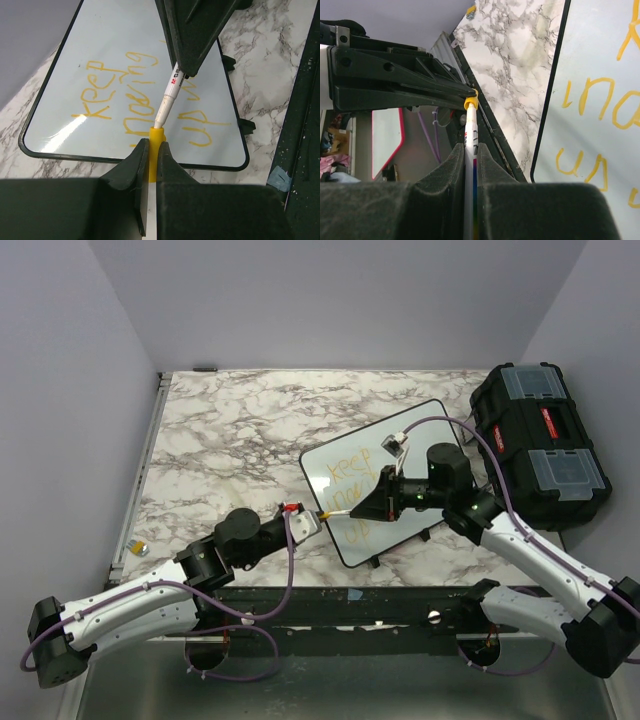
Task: Write a sentence on the whiteboard
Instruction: Insert the whiteboard marker without the cap into the pen cap, then pass from the right arm to the left, then put down the whiteboard marker at the center of the board, then reset both arms
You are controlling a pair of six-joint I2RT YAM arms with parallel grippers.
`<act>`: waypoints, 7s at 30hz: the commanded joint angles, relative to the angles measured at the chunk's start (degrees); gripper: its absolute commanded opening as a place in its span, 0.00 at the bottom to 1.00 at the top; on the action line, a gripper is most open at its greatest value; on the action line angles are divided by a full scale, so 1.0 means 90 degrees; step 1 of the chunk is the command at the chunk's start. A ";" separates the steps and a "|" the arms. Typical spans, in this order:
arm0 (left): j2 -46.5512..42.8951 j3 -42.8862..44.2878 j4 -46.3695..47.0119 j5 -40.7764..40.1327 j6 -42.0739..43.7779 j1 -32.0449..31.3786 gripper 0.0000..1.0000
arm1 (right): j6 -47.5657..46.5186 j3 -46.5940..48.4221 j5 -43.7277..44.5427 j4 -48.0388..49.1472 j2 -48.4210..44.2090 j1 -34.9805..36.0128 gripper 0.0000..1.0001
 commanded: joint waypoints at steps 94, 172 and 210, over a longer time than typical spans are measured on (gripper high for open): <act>0.0468 0.0439 -0.0260 0.0276 -0.0842 0.0026 0.00 | -0.0671 0.0696 0.2093 -0.0348 0.0159 0.1465 0.60; 0.0173 0.1445 -0.3992 -0.2330 -0.5674 0.3052 0.80 | -0.0303 0.0140 0.6200 0.0328 -0.1212 0.1465 0.98; -0.3368 0.0938 -0.4796 -0.2668 -0.4146 0.3043 0.98 | -0.0598 -0.0577 0.6749 -0.0615 -0.3249 0.1466 1.00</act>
